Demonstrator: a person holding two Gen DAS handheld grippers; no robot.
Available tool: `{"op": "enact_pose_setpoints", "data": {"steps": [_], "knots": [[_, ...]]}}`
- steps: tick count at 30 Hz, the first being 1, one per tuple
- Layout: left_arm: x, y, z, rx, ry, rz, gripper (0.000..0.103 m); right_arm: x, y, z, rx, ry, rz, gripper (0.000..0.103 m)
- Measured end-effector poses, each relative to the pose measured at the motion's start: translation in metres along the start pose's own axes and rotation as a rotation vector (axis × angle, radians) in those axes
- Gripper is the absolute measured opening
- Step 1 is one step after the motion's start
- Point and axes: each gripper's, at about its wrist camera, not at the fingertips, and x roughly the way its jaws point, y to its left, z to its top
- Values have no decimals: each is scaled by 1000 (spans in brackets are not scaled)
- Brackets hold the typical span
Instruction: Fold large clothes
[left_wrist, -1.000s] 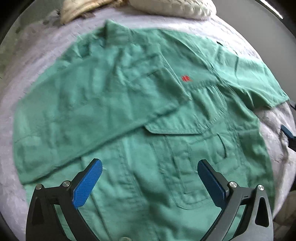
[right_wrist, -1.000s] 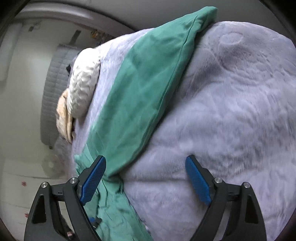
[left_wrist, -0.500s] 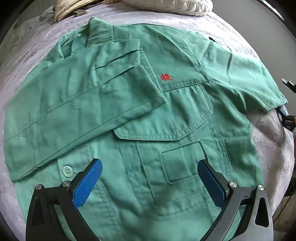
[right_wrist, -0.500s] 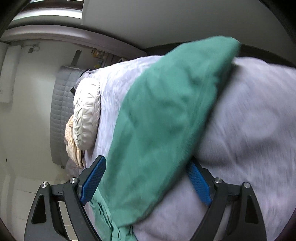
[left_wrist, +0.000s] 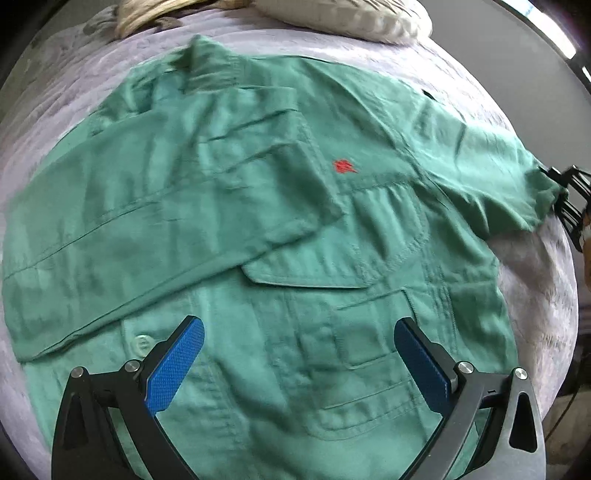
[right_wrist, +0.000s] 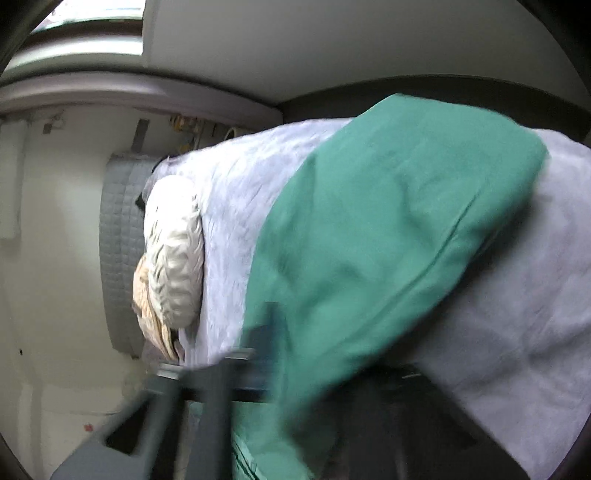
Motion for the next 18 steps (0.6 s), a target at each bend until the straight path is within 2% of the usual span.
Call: {"op": "enact_pose_setpoints", "data": {"steps": [4, 9, 13, 15, 18], "knots": [[-12, 28, -1, -45, -59, 32, 103, -2, 39, -19, -129, -14, 10, 5], [-26, 72, -2, -103, -97, 87, 103, 18, 118, -77, -364, 86, 95, 5], [-37, 105, -9, -156, -129, 120, 103, 49, 189, -158, -633, 191, 130, 5], [-44, 127, -16, -174, -149, 145, 103, 70, 218, -214, -781, 247, 132, 5], [-52, 164, -29, -209, -163, 180, 103, 111, 231, -296, -898, 377, 107, 5]]}}
